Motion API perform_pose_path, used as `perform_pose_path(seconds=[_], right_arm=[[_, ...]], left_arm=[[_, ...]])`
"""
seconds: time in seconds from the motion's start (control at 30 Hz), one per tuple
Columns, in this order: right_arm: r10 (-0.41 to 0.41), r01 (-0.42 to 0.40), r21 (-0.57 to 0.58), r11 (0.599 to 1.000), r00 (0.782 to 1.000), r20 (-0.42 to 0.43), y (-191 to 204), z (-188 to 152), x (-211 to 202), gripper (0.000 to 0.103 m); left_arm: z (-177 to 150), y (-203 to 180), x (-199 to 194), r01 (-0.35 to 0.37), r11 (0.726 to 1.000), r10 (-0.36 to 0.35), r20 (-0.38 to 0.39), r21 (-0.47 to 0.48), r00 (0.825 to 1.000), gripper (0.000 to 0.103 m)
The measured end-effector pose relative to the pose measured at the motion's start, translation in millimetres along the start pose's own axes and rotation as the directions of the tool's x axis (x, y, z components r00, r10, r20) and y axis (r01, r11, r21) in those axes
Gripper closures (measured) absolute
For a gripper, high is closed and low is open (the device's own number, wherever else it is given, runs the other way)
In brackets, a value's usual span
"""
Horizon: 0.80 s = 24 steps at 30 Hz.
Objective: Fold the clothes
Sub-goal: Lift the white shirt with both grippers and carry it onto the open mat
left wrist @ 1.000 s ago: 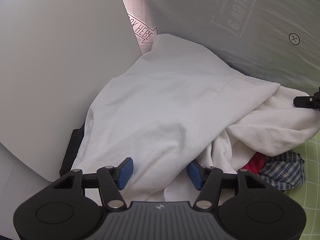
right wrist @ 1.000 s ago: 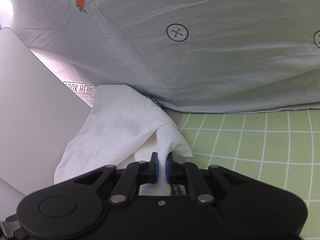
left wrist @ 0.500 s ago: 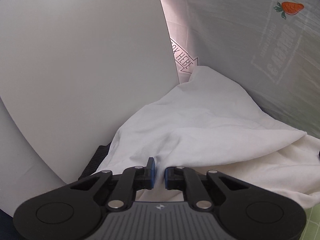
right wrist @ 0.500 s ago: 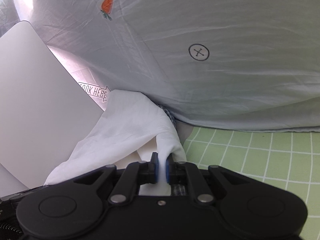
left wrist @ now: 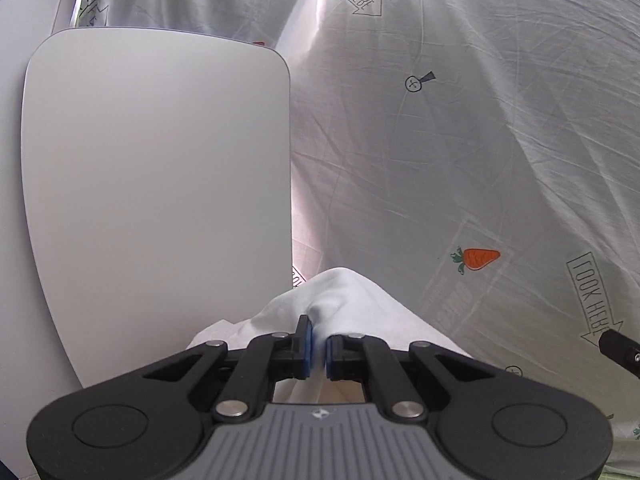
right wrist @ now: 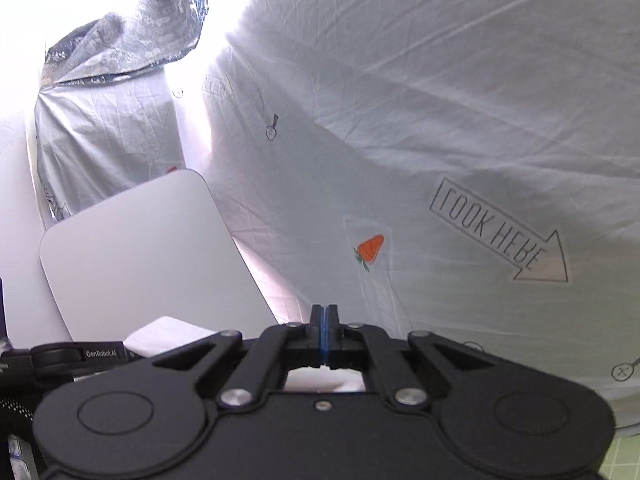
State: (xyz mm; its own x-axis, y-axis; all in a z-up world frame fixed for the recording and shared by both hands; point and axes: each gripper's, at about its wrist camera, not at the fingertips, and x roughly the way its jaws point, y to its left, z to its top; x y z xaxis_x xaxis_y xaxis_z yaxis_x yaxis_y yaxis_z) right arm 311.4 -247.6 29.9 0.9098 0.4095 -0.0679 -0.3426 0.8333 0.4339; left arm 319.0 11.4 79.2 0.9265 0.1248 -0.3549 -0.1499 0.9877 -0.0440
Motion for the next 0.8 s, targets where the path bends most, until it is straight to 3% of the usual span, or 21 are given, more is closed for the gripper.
perform_pose_path(seconds=[0.1, 0.2, 0.27, 0.4, 0.57, 0.6, 0.67, 0.73, 0.8], right_arm=[[-0.090, 0.091, 0.008, 0.996, 0.993, -0.078, -12, -3, -22, 0.103], [-0.179, 0.182, 0.010, 0.983, 0.971, -0.157, -24, -5, -44, 0.102], [-0.230, 0.241, 0.025, 0.970, 0.947, -0.223, -37, -19, -54, 0.094], [-0.284, 0.314, 0.030, 0.949, 0.890, -0.357, -57, -67, -49, 0.089], [-0.281, 0.322, 0.000, 0.947, 0.824, -0.492, -64, -111, -9, 0.081], [-0.277, 0.316, -0.009, 0.949, 0.818, -0.503, -64, -117, -2, 0.080], [-0.267, 0.299, -0.023, 0.954, 0.809, -0.523, -63, -127, 14, 0.068], [-0.268, 0.290, -0.043, 0.956, 0.807, -0.526, -61, -135, 29, 0.055], [-0.263, 0.276, -0.055, 0.960, 0.809, -0.526, -61, -140, 40, 0.048]], left_arm=[[-15, -22, -19, 0.050, 0.997, -0.049, -0.019, 0.056, 0.999, 0.097], [-35, -28, -26, 0.057, 0.998, -0.055, -0.063, 0.041, 0.997, 0.097], [-44, -24, -28, 0.039, 0.999, -0.036, -0.091, 0.027, 0.995, 0.097], [-52, -12, -28, 0.006, 1.000, -0.006, -0.126, 0.004, 0.992, 0.096], [-62, -2, -19, -0.032, 0.999, 0.031, -0.161, -0.008, 0.986, 0.096], [-64, -1, -15, -0.033, 0.999, 0.032, -0.169, -0.004, 0.985, 0.096], [-67, -1, -9, -0.026, 1.000, 0.028, -0.180, 0.012, 0.983, 0.096], [-70, -2, -2, -0.018, 0.999, 0.023, -0.187, 0.030, 0.982, 0.096], [-70, -3, 3, -0.007, 0.999, 0.014, -0.194, 0.036, 0.981, 0.096]])
